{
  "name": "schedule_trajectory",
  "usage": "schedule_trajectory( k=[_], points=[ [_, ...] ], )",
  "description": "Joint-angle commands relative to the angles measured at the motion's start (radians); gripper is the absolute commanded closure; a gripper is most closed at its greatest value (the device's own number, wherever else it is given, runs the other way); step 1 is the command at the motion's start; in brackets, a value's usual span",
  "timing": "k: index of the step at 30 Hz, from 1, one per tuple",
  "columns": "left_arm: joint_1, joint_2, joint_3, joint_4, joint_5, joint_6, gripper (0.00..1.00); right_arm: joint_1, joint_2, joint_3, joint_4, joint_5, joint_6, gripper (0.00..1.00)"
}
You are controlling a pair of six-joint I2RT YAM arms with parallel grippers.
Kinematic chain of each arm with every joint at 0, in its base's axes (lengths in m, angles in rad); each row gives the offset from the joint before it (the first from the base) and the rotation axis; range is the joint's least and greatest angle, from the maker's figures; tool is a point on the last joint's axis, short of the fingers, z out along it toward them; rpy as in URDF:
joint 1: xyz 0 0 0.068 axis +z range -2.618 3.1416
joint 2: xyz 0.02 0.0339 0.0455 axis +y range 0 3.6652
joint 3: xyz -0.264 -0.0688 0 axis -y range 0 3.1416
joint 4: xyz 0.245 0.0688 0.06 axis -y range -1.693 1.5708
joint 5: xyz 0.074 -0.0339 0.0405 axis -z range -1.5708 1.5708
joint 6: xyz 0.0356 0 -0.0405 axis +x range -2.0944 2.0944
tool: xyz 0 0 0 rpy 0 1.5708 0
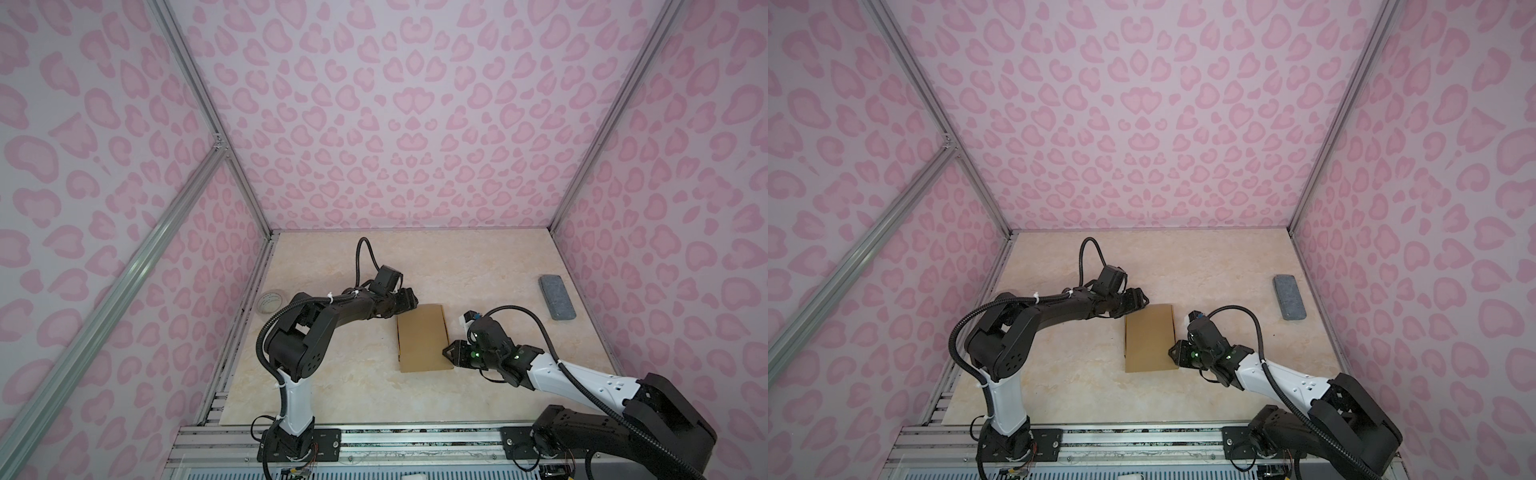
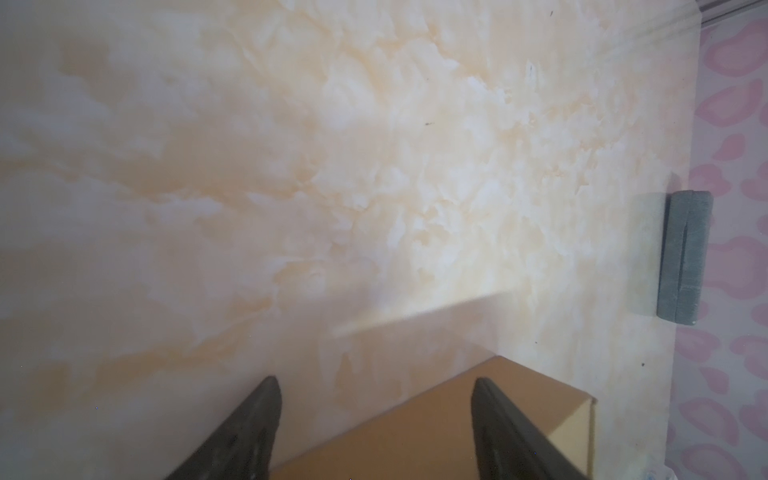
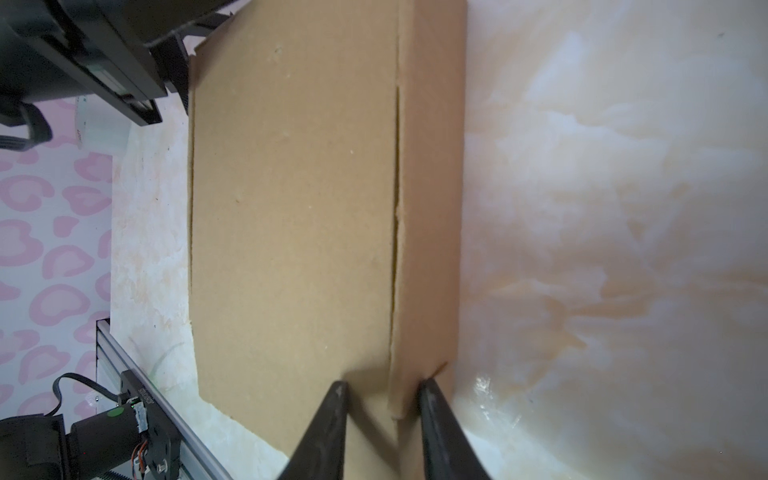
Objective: Fold the paper box
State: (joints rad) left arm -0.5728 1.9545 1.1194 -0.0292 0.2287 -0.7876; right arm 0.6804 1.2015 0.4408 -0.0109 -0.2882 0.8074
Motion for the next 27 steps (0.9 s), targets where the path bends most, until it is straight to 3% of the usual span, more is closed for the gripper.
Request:
schedule_trajectory(
  k=[1, 27],
  points=[
    [-0.002, 0.039, -0.045, -0.382, 0.066, -0.084, 0.24, -0.002, 0.001, -0.008, 0.026, 0.015, -0.011, 0.7],
    [0.001, 0.024, -0.089, -0.351, 0.113, -0.08, 0.24, -0.006, -0.002, -0.018, 0.051, 0.049, -0.06, 0.74]
  ],
)
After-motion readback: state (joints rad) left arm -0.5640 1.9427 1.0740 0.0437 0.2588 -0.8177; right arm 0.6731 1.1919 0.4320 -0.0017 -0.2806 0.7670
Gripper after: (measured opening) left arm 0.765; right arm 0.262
